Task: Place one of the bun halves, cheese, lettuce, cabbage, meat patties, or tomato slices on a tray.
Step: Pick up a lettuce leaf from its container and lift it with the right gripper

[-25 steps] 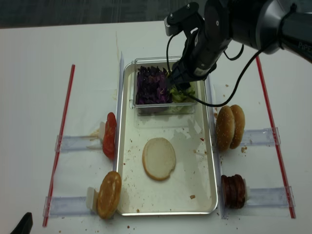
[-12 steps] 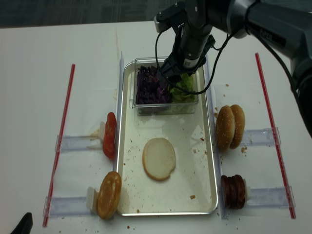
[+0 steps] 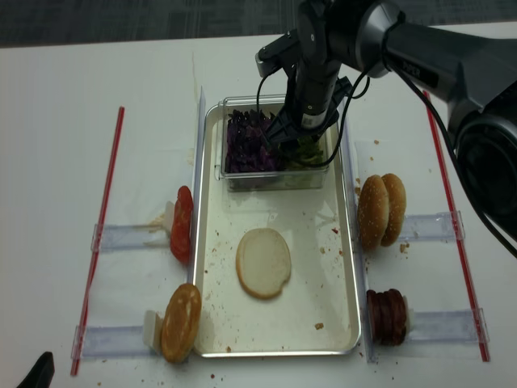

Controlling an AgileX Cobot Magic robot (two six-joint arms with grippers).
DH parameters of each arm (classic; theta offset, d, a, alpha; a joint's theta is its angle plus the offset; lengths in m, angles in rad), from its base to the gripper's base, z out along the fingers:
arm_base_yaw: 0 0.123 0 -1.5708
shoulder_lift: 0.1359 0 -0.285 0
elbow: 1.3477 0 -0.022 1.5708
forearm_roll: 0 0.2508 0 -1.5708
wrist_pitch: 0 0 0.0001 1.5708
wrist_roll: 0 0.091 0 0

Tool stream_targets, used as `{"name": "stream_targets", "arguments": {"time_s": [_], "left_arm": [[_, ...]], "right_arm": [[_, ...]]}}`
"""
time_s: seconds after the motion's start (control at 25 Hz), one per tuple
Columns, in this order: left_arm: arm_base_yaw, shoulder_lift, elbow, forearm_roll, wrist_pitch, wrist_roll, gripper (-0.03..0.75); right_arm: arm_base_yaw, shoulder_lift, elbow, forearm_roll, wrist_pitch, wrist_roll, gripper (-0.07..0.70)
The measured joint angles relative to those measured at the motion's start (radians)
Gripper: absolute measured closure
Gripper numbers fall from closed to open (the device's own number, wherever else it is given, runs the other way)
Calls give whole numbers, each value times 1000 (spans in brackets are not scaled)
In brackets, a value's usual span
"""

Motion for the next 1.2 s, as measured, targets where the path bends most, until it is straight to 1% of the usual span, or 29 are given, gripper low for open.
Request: {"name": "stream_targets", "arguments": {"time_s": [0.32,0.4,0.56,0.84,1.2], "left_arm": [[0,0,0,0,0,0,64],[0,0,0,0,0,0,64],[0,0,0,0,0,0,64],[0,0,0,0,0,0,64],[0,0,0,0,0,0,64]], "right_arm": [[0,25,-1,-3,-14,2,153],[0,25,-1,-8,-14,2,185],[0,25,-1,-11,-14,2,279],[0,25,-1,-11,-10,4,327],[0,25,-1,-11,-4,18,496]]}}
